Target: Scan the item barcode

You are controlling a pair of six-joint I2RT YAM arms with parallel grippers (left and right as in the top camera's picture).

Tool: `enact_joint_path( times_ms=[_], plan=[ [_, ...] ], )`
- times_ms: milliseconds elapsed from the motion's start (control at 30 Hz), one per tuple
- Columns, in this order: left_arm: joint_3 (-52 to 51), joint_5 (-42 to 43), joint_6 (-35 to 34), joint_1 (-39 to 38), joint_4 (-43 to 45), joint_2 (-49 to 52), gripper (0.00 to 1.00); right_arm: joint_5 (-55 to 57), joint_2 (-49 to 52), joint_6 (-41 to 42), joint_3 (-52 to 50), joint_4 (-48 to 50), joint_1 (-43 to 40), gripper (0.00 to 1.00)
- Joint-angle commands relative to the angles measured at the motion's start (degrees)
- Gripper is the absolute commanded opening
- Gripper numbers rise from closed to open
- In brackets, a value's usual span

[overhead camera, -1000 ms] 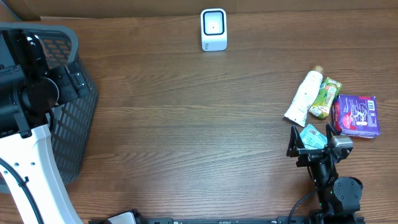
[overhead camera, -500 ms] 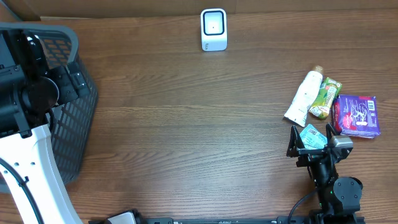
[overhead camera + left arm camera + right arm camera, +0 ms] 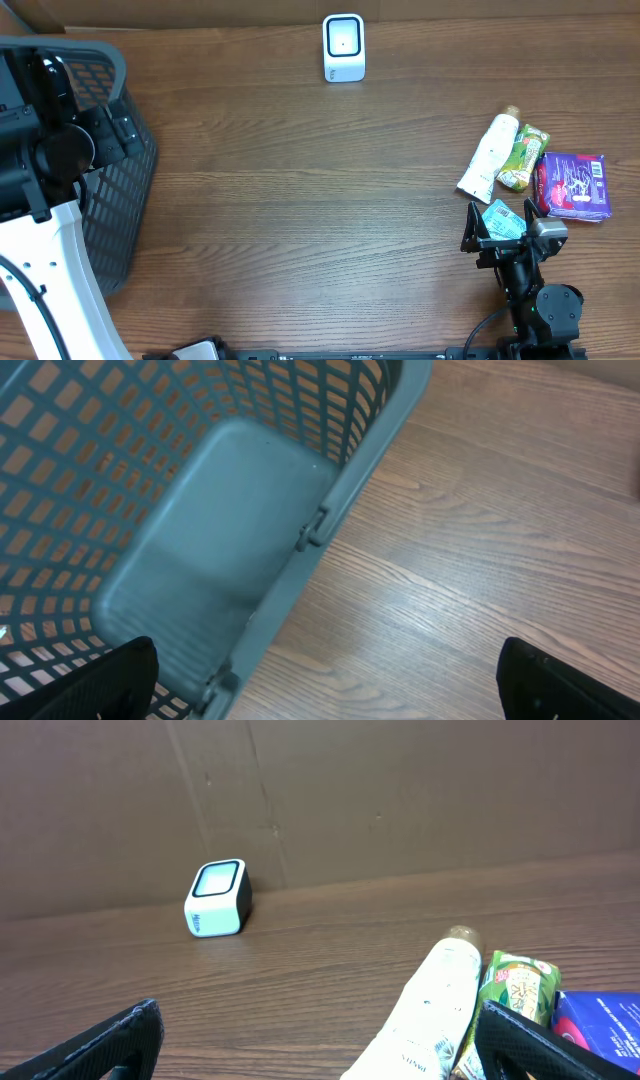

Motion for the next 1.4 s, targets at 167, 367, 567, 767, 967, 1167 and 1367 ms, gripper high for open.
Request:
enact_joint_path(
  times_ms=[167,367,567,767,967,1167,1367],
  plan=[
    [-18.67,4.24,0.92,-2.91,22.43,-14.01,0.99,0.50,-0.68,-0.22,-0.59,0.33,0.48,1.00],
    [-44.61,15.17,11.52,-7.48,48.13,-28.00,1.00,0.50,-0.68,-0.22,-0.59,0.33,0.48,1.00],
    [-68.37,16.63,13.22,-8.87,68.00,-43.32,1.00,0.52,-0.68,-0.22,-0.59,0.33,0.48,1.00],
    [-85.99,15.61,13.64,-8.90,78.14,-55.93,0.99,0.50,-0.68,-0.22,-0.59,0.33,0.48,1.00],
    [-96.94,13.22,13.92,-9.81,81.33,-65.57,1.00,0.50,-0.68,-0.22,-0.59,0.33,0.48,1.00],
    [-104.45,13.11,18.23,-11.74,81.37,-74.44,1.00,0.50,-0.68,-0.22,-0.59,0.33,0.48,1.00],
    [-109.94,13.22,19.61,-12.09,81.31,-81.00,0.99,0.50,-0.68,-0.22,-0.59,0.33,0.48,1.00]
  ],
)
